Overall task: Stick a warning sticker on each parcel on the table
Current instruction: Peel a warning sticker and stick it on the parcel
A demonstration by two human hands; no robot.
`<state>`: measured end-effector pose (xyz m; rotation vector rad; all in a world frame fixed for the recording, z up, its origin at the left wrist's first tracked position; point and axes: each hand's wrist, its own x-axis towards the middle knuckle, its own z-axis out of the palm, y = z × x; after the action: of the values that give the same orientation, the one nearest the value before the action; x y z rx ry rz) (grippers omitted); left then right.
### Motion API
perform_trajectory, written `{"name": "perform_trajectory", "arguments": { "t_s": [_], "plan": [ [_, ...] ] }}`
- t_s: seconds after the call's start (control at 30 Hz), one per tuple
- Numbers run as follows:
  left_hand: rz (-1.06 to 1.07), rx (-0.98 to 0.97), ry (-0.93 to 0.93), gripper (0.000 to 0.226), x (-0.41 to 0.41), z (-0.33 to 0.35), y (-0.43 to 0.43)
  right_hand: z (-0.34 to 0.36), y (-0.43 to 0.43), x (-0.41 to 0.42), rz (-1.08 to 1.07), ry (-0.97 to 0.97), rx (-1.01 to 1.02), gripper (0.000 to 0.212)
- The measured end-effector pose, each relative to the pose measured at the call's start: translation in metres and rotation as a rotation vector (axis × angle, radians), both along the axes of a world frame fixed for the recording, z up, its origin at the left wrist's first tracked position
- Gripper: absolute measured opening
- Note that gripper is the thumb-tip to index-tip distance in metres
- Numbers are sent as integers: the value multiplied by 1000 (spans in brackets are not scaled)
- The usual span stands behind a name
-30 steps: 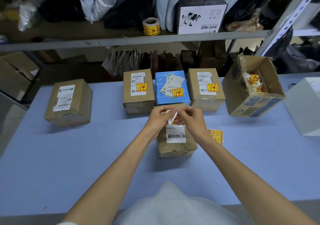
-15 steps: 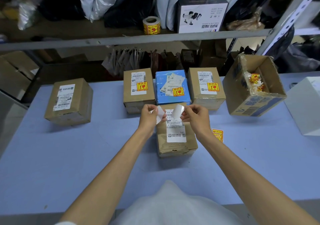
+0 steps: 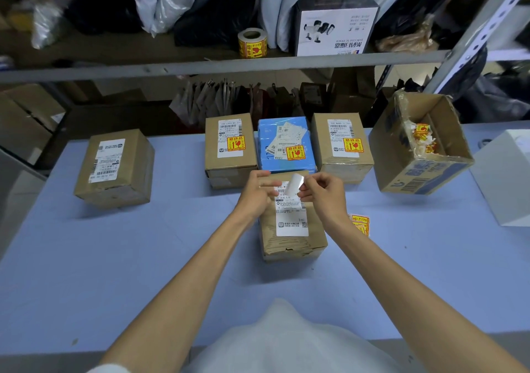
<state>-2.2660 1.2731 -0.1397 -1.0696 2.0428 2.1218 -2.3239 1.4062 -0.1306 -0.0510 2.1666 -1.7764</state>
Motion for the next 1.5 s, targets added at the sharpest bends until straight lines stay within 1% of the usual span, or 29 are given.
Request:
{"name": "perform_trajectory", "arguments": {
  "t_s": [0.07, 0.17, 0.27, 0.3, 0.37, 0.43, 0.47, 0.53, 0.6, 0.63, 0.67, 0.73, 0.8, 0.83, 0.9, 0.97, 1.03, 1.1, 1.17, 1.23, 1.33, 1.43, 1.5],
  "plan": [
    [0, -38, 18, 38, 2, 2, 1, 0, 0, 0, -4, 0, 6, 15],
    [45, -159, 58, 27, 3, 3, 3, -1, 0, 1, -8, -3, 7, 16],
    [-26, -404, 50, 25, 4, 4, 6, 0, 0, 2, -14, -9, 4, 16],
    [-72, -513, 57, 24, 4, 6, 7, 0, 0, 2, -17, -8, 3, 16],
    [-199, -745, 74, 31, 3, 11, 11, 0, 0, 3, -24, 6, 16, 17],
    [-297, -928, 68, 32, 2, 14, 16, 1, 0, 3, -38, 21, 36, 19],
    [-319, -989, 66, 29, 2, 14, 17, 1, 0, 3, -44, 24, 41, 20],
    [-317, -1030, 90, 20, 2, 13, 20, 2, 0, 2, -44, 28, 47, 19],
    [-294, -1020, 90, 11, 3, 13, 24, 3, 1, 1, -34, 31, 43, 17],
    [-270, -984, 76, 10, 2, 12, 25, 2, 2, 1, -32, 30, 29, 16],
    [-228, -902, 56, 9, 1, 11, 24, 1, 3, 1, -37, 30, 16, 16],
    [-112, -622, 46, 7, -2, 9, 21, -3, 5, 1, -76, 28, -6, 17],
    [-11, -301, 85, 5, -4, 9, 16, -9, 8, -1, -119, 34, 32, 12],
    [7, -189, 110, 5, -4, 10, 15, -11, 10, -2, -115, 29, 55, 11],
    [3, -104, 127, 8, -3, 11, 13, -12, 12, -3, -67, -1, 49, 13],
    [0, -80, 130, 10, -1, 8, 14, -11, 12, -2, -37, 0, 34, 13],
    [10, -75, 132, 11, 0, 7, 15, -11, 12, -3, -52, 3, 13, 12],
    [35, -88, 99, 17, 0, 7, 15, -11, 13, -5, -58, 18, 7, 11],
    [68, -163, 28, 31, 3, 8, 15, -14, 13, -5, -43, 57, 41, 10],
    [101, -280, -27, 38, 5, 7, 13, -16, 14, -4, -55, 89, 72, 9],
    [116, -349, -69, 28, 8, 4, 9, -16, 22, -8, -74, 60, 73, 10],
    [-6, -345, -25, 12, 11, -2, 11, -15, 29, -9, 65, 10, 65, 12],
    [-46, -335, 9, 6, 13, -6, 20, -16, 31, -7, 105, 19, 82, 9]
  ]
}}
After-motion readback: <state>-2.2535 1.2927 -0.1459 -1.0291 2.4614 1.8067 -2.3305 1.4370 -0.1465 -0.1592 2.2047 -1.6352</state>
